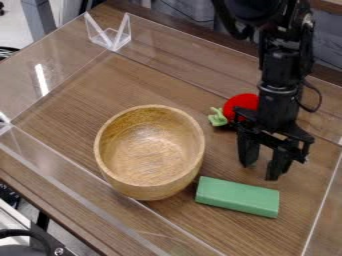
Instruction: Move the red fruit to the right
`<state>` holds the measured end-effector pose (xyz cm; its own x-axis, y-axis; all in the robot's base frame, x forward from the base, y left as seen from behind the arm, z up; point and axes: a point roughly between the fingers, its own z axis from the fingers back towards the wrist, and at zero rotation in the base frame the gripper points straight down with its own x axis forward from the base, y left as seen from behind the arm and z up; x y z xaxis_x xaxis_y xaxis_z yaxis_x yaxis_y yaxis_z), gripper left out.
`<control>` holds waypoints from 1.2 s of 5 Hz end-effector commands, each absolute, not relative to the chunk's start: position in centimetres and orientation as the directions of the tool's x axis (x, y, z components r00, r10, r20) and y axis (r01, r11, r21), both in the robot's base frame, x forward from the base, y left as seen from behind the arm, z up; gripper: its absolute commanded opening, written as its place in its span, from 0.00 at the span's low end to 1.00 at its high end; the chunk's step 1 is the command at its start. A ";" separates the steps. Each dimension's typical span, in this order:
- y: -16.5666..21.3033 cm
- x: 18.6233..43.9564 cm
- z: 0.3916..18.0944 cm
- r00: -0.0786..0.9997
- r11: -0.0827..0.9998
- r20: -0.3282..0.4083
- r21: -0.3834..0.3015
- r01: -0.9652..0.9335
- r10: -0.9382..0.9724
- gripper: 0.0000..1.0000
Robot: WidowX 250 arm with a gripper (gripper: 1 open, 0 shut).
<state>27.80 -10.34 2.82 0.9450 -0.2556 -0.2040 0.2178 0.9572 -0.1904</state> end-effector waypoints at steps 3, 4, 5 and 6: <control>-10.6 28.7 4.4 0.962 0.961 -0.116 -0.162 0.226 -0.246 1.00; -10.7 28.7 4.4 0.964 0.962 -0.113 -0.160 0.223 -0.242 1.00; -10.6 28.8 4.6 0.967 0.964 -0.093 -0.152 0.220 -0.235 0.00; -10.5 29.1 4.8 0.971 0.966 -0.076 -0.149 0.212 -0.225 1.00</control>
<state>28.30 -10.27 2.34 0.9612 -0.2245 -0.1606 0.2012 0.9681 -0.1492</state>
